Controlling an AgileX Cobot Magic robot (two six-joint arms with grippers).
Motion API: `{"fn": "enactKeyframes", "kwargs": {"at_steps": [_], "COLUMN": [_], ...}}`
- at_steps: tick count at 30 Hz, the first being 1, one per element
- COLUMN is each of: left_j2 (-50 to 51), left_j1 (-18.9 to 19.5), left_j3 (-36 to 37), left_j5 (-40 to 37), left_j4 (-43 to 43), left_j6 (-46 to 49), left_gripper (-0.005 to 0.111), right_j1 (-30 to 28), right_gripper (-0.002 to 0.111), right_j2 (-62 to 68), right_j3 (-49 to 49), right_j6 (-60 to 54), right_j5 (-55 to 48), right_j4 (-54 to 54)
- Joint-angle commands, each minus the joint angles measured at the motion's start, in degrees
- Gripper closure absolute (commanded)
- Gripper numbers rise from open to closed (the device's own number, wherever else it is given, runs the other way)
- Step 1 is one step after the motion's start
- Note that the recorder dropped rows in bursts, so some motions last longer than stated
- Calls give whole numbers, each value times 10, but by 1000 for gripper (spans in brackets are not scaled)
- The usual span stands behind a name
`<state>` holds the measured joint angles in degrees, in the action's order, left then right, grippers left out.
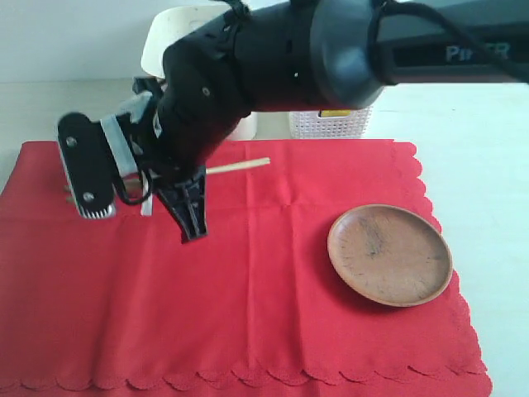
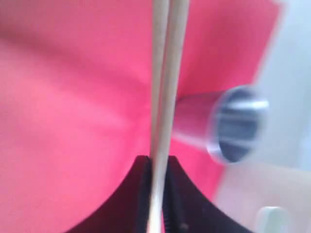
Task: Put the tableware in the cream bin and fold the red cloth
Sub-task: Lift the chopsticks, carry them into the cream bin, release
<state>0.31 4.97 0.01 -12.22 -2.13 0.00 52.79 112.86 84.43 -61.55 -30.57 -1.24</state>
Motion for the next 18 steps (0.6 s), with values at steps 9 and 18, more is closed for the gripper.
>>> {"fn": "enactKeyframes", "kwargs": {"at_steps": [9,18], "left_j2": [-3,-3], "left_j1": [1,1], "left_j3": [0,0], "left_j5": [2,2], "left_j4": [4,4], "left_j6": [0,0], "left_gripper": [107,107], "right_j1": [-61,-95], "right_gripper": [108,108], "right_j2": [-33,21], "right_j3": [0,0], "right_j6": [127,259], "right_j5": [492,708], "right_j4": [27,110]}}
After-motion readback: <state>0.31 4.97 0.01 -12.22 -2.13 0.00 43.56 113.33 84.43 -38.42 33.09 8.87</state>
